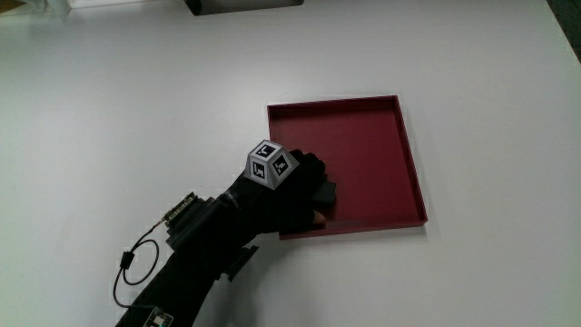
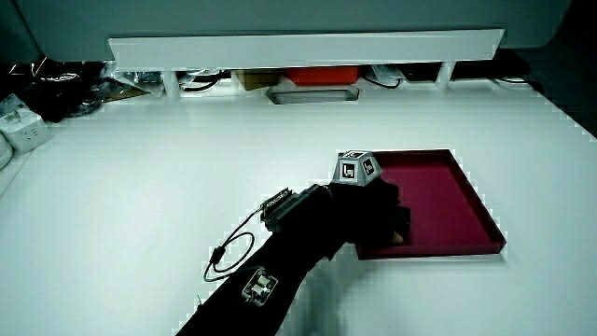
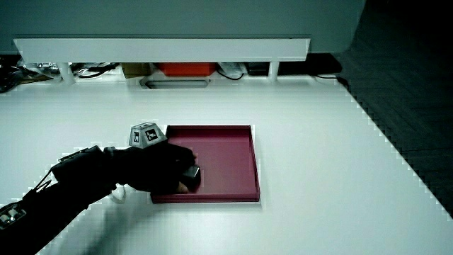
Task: Pick charger from plate
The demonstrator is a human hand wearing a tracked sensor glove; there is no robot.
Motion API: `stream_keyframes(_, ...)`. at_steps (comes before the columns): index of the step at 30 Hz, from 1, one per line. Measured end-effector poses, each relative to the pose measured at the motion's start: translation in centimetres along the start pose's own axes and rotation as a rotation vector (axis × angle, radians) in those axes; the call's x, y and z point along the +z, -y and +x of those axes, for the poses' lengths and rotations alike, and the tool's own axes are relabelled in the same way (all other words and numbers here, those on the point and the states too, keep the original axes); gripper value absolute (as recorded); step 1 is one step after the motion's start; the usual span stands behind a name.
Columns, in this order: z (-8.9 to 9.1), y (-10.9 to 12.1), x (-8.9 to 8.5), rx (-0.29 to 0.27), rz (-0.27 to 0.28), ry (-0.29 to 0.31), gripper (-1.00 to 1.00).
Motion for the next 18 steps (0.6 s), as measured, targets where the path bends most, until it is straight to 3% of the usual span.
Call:
stream_keyframes(5, -0.05, 0.04, -0.03, -0.002, 0.014, 0.003, 1.0)
stream_keyframes(14, 0.13, 0.48, -0.01, -0.032, 0.045, 0.001, 1.0)
stream_keyframes(18, 0.38, 0.93, 0.82, -0.051, 0.079, -0.001, 1.0)
